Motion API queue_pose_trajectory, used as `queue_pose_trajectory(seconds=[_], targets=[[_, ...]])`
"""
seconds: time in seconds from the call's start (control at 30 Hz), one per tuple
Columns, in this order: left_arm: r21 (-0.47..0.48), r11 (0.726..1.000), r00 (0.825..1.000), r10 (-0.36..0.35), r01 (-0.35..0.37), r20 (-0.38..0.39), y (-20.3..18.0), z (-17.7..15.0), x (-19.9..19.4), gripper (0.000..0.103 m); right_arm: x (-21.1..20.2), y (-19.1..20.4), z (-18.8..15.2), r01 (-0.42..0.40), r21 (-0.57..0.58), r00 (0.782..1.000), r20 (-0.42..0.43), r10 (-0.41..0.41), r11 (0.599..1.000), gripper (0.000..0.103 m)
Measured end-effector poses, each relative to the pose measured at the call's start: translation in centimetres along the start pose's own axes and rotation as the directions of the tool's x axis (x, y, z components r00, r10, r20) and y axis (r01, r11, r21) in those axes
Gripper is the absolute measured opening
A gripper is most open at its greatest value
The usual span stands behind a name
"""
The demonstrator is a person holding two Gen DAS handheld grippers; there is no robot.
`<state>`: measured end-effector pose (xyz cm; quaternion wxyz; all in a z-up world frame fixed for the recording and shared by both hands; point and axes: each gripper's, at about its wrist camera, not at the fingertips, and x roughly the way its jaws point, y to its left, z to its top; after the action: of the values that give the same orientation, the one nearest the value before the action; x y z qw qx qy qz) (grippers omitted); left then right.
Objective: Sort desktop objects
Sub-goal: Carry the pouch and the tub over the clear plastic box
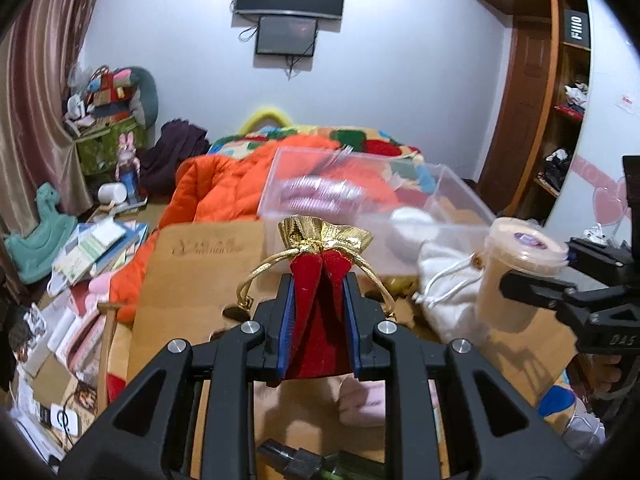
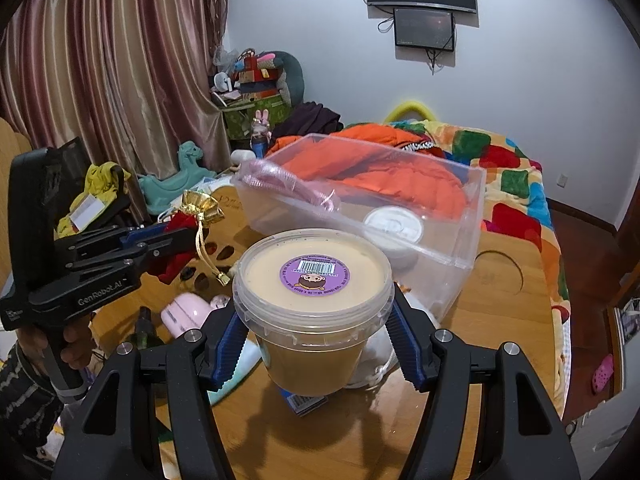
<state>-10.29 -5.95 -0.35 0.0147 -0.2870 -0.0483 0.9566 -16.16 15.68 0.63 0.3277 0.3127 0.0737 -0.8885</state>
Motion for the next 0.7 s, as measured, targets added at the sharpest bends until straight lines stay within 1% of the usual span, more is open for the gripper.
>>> queue_pose_trajectory(seconds=[0.2, 0.3, 0.53, 0.7], targets=[[0.021, 0.998, 0.998, -0.064, 0.063, 0.025, -1.0, 2.9, -0.7, 0.022, -0.8, -0.9, 1.2, 0.016, 0.006, 1.0, 0.025, -0.016, 1.0, 0.061], [0.039, 0.996, 0.996, -0.081, 0.08, 0.033, -1.6, 4.2, -0.5, 0.022, -1.0, -1.6, 2.2, 0.023, 0.014, 0.999, 0.034, -0.024, 1.0, 0.06], [0.089, 0.99, 0.993, -0.115, 0.112, 0.023, -3.1, 7.0, 0.4, 0.022, -1.2, -3.6, 4.1, 0.039, 0.031, 0.998, 0.051, -0.041, 0.999, 0.06], [0.097, 0.986, 0.991, -0.134, 0.133, 0.007, -3.6, 8.2, 1.6, 0.022, -0.2, -5.1, 5.1, 0.059, 0.04, 0.997, 0.047, -0.061, 0.997, 0.061]])
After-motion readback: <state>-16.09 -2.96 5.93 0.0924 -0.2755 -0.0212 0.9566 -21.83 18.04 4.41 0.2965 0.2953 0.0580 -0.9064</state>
